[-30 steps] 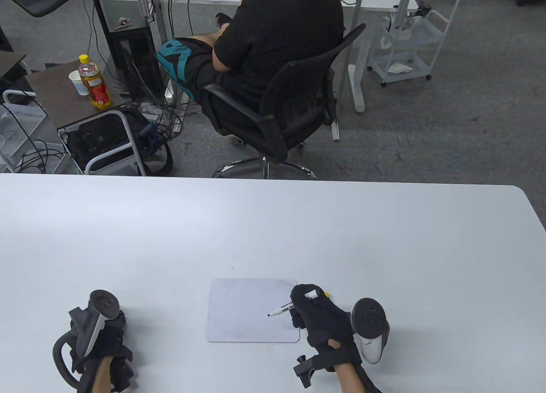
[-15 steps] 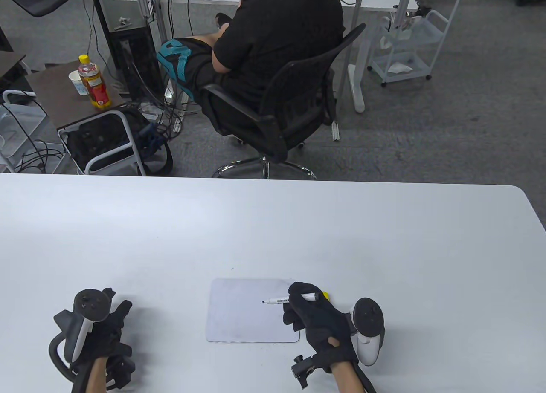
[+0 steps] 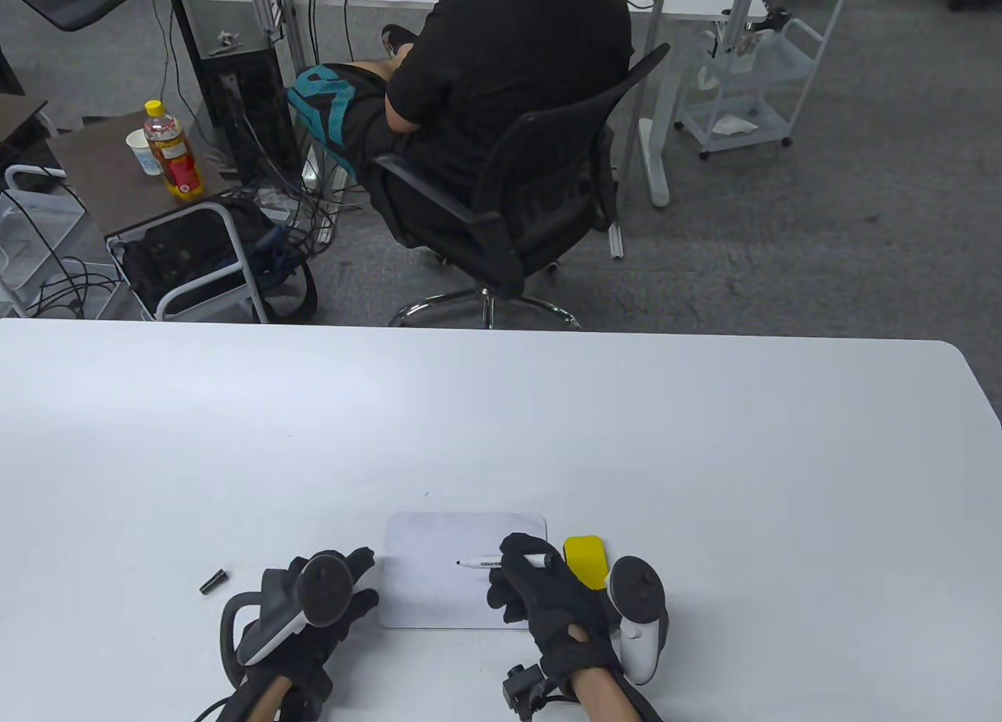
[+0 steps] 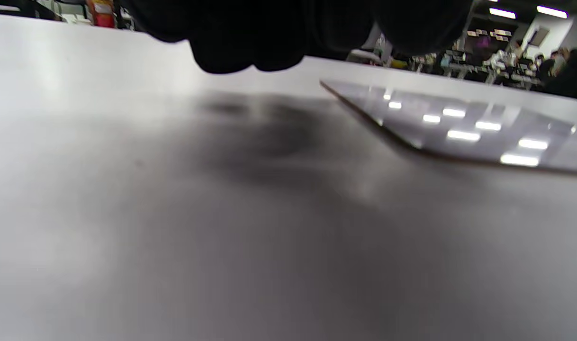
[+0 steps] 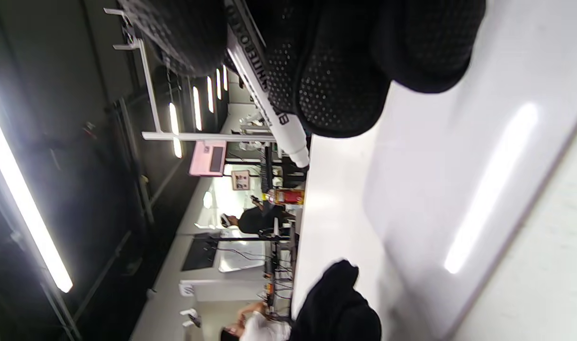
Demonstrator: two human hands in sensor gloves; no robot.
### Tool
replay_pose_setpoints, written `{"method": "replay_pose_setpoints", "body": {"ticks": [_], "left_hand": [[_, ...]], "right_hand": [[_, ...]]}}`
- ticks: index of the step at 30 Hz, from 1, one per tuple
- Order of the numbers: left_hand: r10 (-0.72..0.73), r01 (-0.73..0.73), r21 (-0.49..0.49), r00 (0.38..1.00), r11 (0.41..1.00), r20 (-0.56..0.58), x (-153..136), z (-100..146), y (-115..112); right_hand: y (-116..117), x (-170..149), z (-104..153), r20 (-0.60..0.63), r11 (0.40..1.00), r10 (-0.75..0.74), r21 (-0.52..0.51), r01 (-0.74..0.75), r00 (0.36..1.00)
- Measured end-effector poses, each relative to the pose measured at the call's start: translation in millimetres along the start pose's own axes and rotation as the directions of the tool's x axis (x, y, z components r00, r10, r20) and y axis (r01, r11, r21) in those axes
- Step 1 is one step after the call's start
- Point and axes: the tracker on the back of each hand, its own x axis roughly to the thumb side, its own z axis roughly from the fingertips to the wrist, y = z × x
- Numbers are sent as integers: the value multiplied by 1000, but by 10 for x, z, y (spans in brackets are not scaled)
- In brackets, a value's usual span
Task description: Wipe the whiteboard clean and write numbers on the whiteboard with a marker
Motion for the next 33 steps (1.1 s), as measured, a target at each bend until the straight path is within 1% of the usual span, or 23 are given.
{"method": "replay_pose_setpoints", "body": {"ticks": [3, 6, 8, 12, 18, 24, 26, 27, 28, 29, 31, 33], "left_hand": [[-14, 15, -60, 1000, 998, 16, 63, -32, -56], [-25, 28, -120, 999, 992, 26, 112, -61, -113], [-70, 73, -114, 997, 991, 24, 135, -67, -124], [-109, 111, -138, 994, 984, 26, 166, -84, -170], [-85, 88, -156, 996, 984, 25, 163, -92, -165], [-89, 92, -157, 996, 983, 25, 165, -96, -165], [-88, 90, -158, 996, 983, 24, 164, -98, -164], [-88, 91, -159, 996, 983, 24, 164, -101, -163], [-88, 91, -161, 996, 983, 24, 164, -103, -162], [-88, 91, -163, 996, 983, 24, 163, -104, -162], [-87, 90, -164, 996, 982, 24, 162, -105, -163], [-86, 89, -162, 996, 983, 24, 162, -103, -165]], "right_hand": [[164, -72, -44, -45, 997, 69, 21, -68, 997], [296, -50, -135, -72, 988, 148, 55, -144, 986], [358, -30, -209, -76, 982, 183, 59, -178, 980], [494, -38, -372, -90, 976, 216, 40, -214, 972], [616, -67, -510, -87, 960, 280, 26, -279, 956], [658, -44, -542, -79, 937, 350, 25, -349, 933], [655, -42, -516, -76, 925, 380, 57, -377, 922], [650, -45, -493, -74, 919, 391, 91, -384, 918], [645, -44, -481, -71, 920, 388, 98, -381, 919], [625, -42, -457, -73, 924, 379, 79, -374, 922], [553, -20, -439, -28, 947, 322, 21, -322, 946], [450, 16, -414, -33, 953, 300, -36, -301, 954]]}}
